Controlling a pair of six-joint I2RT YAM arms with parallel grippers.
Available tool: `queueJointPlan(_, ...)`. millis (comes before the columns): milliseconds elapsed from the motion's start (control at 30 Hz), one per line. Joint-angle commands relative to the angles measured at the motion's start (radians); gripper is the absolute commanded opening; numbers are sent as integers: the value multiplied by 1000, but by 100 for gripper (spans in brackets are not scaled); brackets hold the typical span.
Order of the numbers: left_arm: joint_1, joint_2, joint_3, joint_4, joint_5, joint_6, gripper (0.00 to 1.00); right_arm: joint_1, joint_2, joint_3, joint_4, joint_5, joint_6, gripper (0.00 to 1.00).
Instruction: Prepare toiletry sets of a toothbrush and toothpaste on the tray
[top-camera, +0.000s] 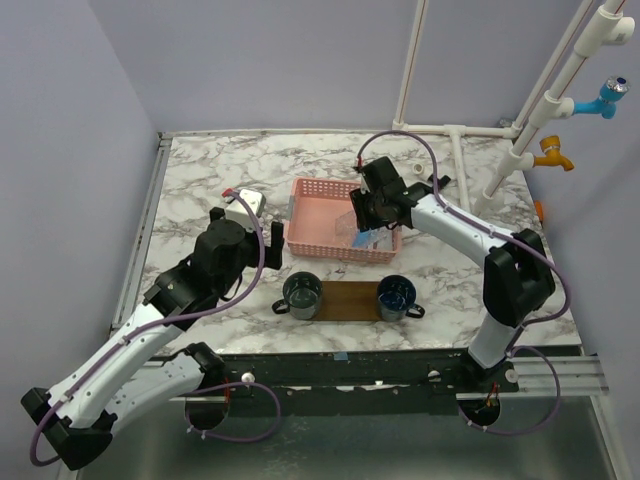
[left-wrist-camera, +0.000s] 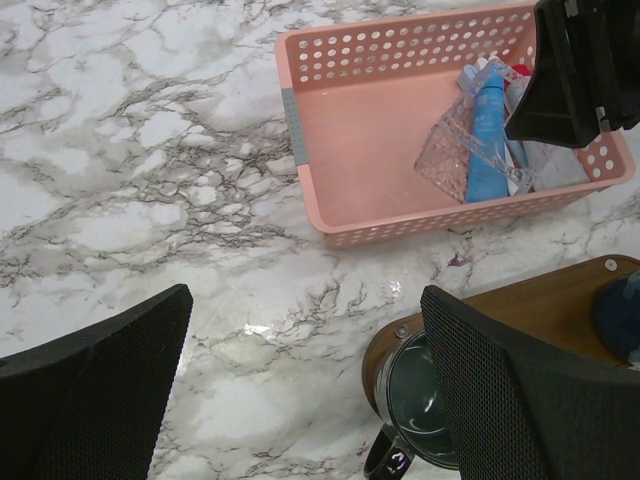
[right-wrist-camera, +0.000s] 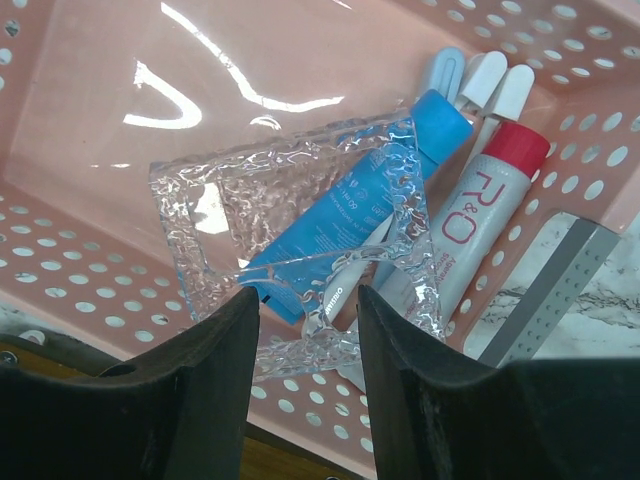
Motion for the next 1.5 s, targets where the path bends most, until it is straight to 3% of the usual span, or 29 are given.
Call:
queueJointPlan(0,6,-27,-9,48,-42,9,96,-8,27,17,-20,14,-27,47)
queueJointPlan(467,7,-31,-20,61,-47,18,96,-9,98,45,-35,23,-55,42)
queueJointPlan(767,6,-25,-20,61,-56,23,96,-9,111,78,-50,7,-43,23)
queueJointPlan(867,6,-26,-20,62,-62,23,97,-9,109,106,-82,22,-44,10)
queueJointPlan(1100,6,-29,-20,59,-63,20,97,-7,46,153,-101,35,-6,2)
queueJointPlan(1467,6,-31,-20,50,-70,14,96,-6,-37,151,-55,48,70,0)
